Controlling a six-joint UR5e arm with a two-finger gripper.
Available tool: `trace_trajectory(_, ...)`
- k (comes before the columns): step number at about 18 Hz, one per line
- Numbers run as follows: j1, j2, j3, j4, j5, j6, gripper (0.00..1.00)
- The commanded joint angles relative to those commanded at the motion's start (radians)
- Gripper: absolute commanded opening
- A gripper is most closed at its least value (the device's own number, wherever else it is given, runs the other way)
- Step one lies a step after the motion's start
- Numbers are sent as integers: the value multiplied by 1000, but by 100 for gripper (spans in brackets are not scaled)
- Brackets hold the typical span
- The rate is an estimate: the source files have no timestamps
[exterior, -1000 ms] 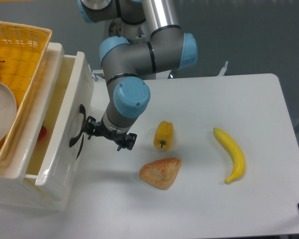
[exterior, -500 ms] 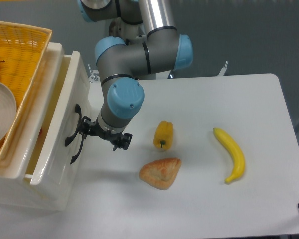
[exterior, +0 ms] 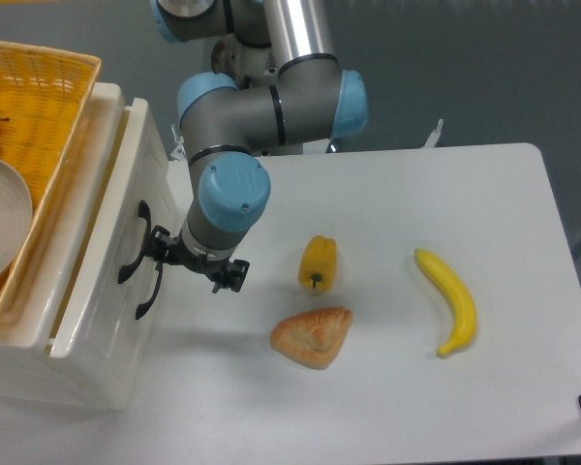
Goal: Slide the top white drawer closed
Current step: 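Push the drawer front with the gripper into the cabinet until flush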
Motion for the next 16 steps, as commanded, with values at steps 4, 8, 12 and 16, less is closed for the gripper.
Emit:
trace_trajectory(4, 0, -2, 0, 0, 0, 0, 100)
trace_trajectory(8, 0, 0, 0, 2, -2, 0, 100)
trace_trajectory(12, 3, -2, 2, 2, 0, 2, 100)
trace_trajectory(16, 12, 0, 3, 2, 2, 8, 100)
